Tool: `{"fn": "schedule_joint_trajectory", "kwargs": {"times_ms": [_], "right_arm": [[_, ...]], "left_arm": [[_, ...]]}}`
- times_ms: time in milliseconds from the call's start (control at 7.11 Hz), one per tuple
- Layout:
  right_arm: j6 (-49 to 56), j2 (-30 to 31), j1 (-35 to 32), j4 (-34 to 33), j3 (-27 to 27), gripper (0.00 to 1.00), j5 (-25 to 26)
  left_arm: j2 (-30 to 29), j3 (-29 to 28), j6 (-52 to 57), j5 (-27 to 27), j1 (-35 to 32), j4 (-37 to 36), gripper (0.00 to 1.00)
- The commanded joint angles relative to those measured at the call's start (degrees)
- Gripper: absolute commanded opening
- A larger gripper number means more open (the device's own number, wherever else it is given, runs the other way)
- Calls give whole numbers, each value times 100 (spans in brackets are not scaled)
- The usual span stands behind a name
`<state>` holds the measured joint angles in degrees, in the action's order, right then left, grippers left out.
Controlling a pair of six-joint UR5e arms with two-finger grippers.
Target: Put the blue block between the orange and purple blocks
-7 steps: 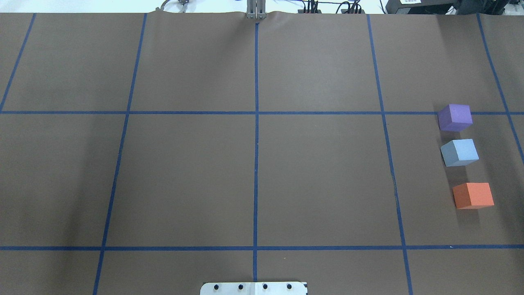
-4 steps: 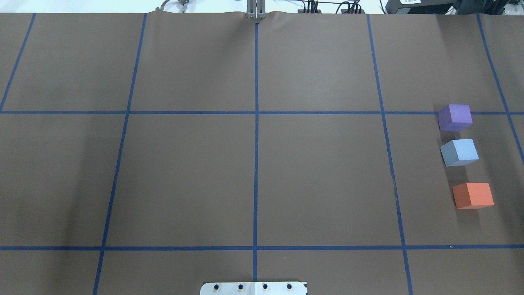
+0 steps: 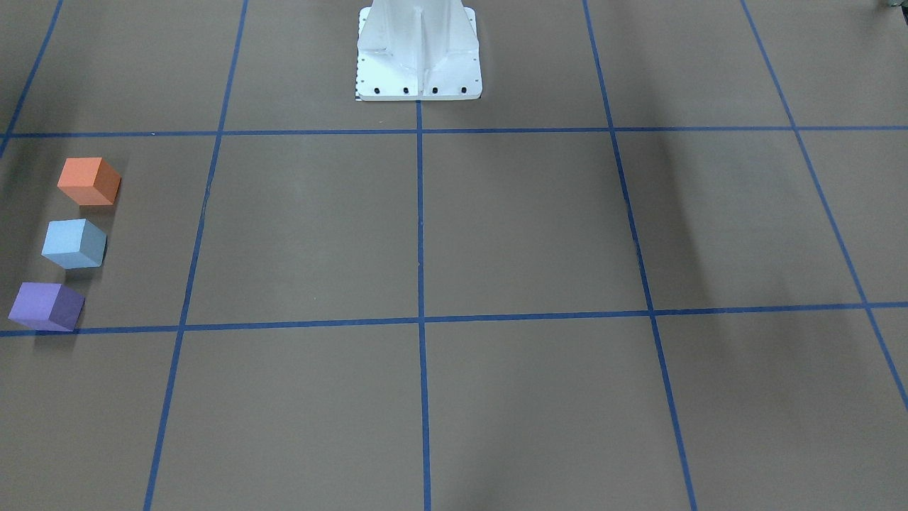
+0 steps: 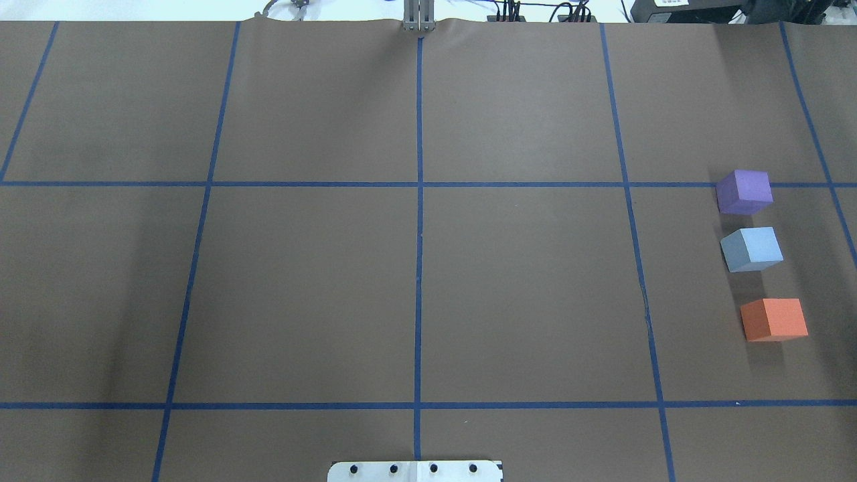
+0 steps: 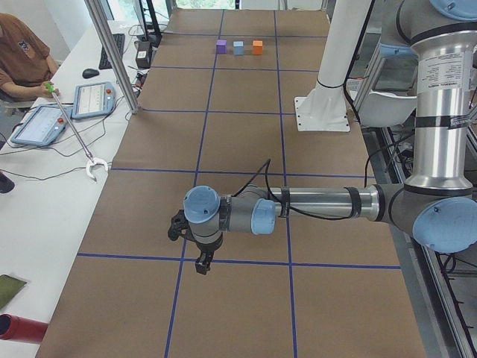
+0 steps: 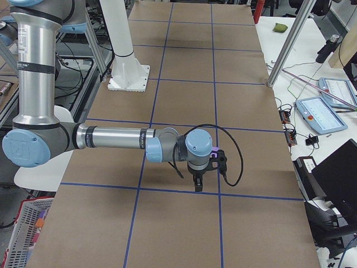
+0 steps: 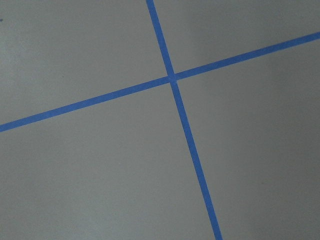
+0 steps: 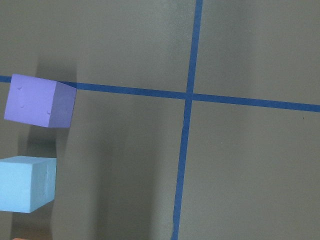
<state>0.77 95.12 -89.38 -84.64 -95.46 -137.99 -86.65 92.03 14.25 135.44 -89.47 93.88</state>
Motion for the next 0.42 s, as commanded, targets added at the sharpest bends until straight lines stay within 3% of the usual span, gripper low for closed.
{"fn": "schedule_joint_trajectory", "kwargs": {"times_ms": [0, 281], "right_arm": [[2, 7, 0, 0, -8, 100, -8], [-7, -2, 0, 0, -34, 100, -8]], "left_arm": [[-10, -9, -10, 0, 0, -1, 100], [-10, -9, -10, 0, 0, -10, 100]]}}
